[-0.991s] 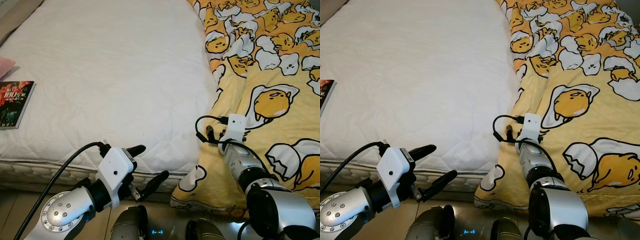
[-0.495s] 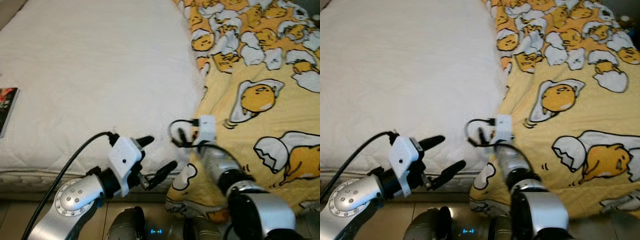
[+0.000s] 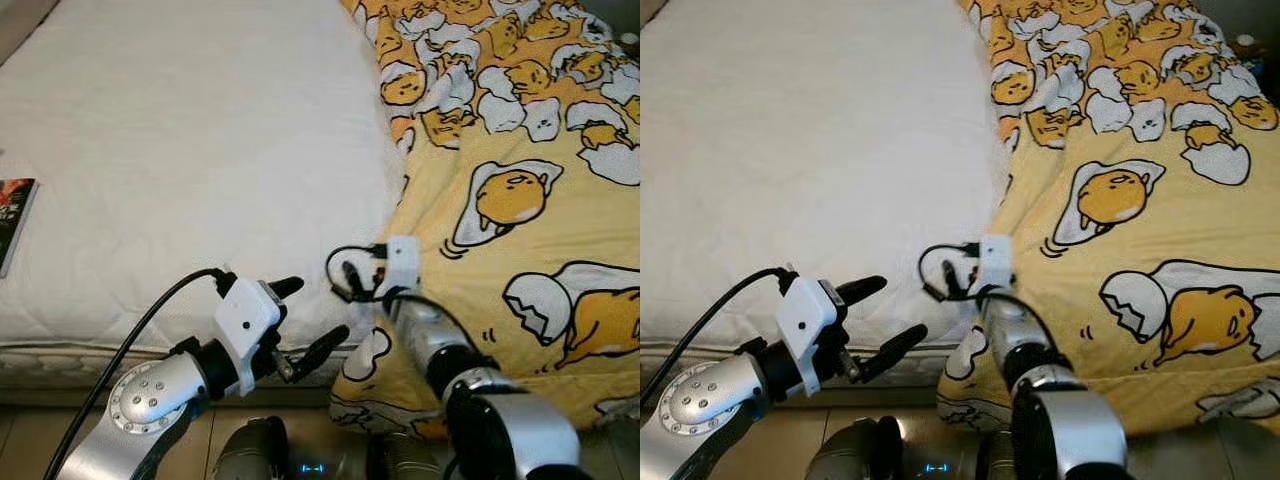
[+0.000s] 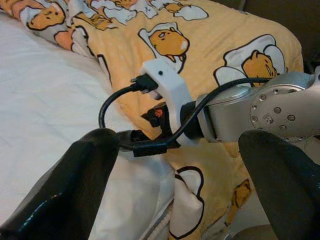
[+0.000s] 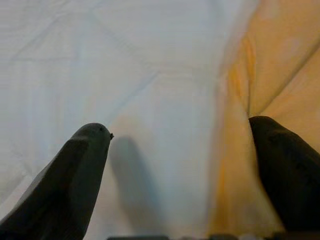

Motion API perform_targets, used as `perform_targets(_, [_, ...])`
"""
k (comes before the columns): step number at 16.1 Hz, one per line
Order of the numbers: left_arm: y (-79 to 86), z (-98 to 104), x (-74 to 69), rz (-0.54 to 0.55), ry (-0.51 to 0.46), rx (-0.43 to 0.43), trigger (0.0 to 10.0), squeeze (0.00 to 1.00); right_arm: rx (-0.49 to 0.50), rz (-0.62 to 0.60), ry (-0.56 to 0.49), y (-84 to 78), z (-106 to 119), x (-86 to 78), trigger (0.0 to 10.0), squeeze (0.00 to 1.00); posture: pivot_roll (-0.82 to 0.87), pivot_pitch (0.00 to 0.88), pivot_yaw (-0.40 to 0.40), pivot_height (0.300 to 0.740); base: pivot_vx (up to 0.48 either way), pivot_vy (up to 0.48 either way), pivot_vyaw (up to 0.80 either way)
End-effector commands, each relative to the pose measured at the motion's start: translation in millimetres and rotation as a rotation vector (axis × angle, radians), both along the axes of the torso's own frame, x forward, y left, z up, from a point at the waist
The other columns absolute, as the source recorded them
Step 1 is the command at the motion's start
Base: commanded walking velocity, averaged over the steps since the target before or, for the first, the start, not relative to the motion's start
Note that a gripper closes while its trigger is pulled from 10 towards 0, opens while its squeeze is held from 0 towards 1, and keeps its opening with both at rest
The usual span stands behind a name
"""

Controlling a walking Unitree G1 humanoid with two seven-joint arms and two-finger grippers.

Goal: Clean up the room

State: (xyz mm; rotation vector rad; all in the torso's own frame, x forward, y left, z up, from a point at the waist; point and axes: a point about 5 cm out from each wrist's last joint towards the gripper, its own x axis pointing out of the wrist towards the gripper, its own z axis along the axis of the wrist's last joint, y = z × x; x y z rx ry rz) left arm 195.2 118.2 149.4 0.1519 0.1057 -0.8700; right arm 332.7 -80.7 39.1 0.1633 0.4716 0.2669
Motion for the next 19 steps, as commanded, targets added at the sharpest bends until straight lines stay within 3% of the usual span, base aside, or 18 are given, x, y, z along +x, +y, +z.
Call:
perform_targets(1, [0.7, -1.9, -2.0, -0.007, 0.003, 0.013, 10.0, 0.00, 0.060, 0.198, 0.077, 48.9, -18.5, -29.5, 10.0, 1.00, 0.13, 0.189, 0.011, 0.714, 0.000, 0.000, 0.00])
perform_targets(3, [0.7, -2.4, -1.0, -0.004, 0.002, 0.012, 10.0, 0.00, 0.036, 0.259, 0.034, 61.9, -18.1, -36.1, 10.0, 1.00, 0.12, 0.189, 0.010, 0.714, 0.000, 0.000, 0.00])
perform_targets(4, [0.0, -2.5, 1.1, -0.001, -0.001, 0.011, 10.0, 0.00, -0.029, 0.227, -0.020, 57.5, -16.4, -34.0, 10.0, 1.00, 0.12, 0.184, 0.008, 0.714, 0.000, 0.000, 0.00])
perform_targets(6, [-2.0, -3.2, 2.1, -0.003, -0.003, 0.008, 10.0, 0.00, -0.029, 0.183, -0.040, 48.9, -14.8, -30.8, 10.0, 1.00, 0.11, 0.180, 0.007, 0.714, 0.000, 0.000, 0.00])
perform_targets(9, [-3.9, -2.7, 3.4, -0.004, -0.010, 0.003, 10.0, 0.00, -0.153, 0.092, -0.199, 28.3, 2.9, -14.9, 10.0, 1.00, 0.10, 0.172, 0.009, 0.714, 0.000, 0.000, 0.00])
perform_targets(10, [-3.9, -2.8, 3.6, -0.004, -0.011, 0.002, 10.0, 0.00, -0.172, 0.057, -0.233, 22.7, 8.4, -10.1, 10.0, 0.75, 0.10, 0.170, 0.010, 0.714, 0.000, 0.000, 0.00])
perform_targets(11, [-4.2, -3.0, 3.7, -0.005, -0.014, 0.001, 10.0, 0.00, -0.199, 0.007, -0.282, 14.9, 16.0, -4.2, 10.0, 0.00, 0.10, 0.169, 0.011, 0.714, 0.000, 0.000, 0.00])
perform_targets(13, [-6.1, -2.6, 3.9, -0.009, -0.020, -0.003, 10.0, 0.00, -0.227, -0.111, -0.354, -3.1, 29.1, 5.4, 10.0, 0.00, 0.10, 0.168, 0.012, 0.714, 0.000, 0.000, 0.00])
perform_targets(15, [-7.3, -2.3, 4.2, -0.010, -0.022, -0.007, 10.0, 0.00, -0.247, -0.214, -0.360, -25.7, 35.8, 13.6, 10.0, 0.00, 0.10, 0.165, 0.012, 0.714, 0.000, 0.000, 0.00])
perform_targets(17, [-7.8, -2.4, 3.9, -0.013, -0.022, -0.008, 10.0, 0.00, -0.235, -0.282, -0.315, -40.7, 35.2, 17.8, 10.0, 0.00, 0.10, 0.165, 0.014, 0.714, 0.000, 0.000, 0.00])
perform_targets(19, [-8.1, -1.8, 4.4, -0.016, -0.026, -0.006, 10.0, 0.00, -0.188, -0.382, -0.191, -64.2, 27.9, 20.2, 10.0, 0.00, 0.11, 0.166, 0.014, 0.714, 0.000, 0.000, 0.00])
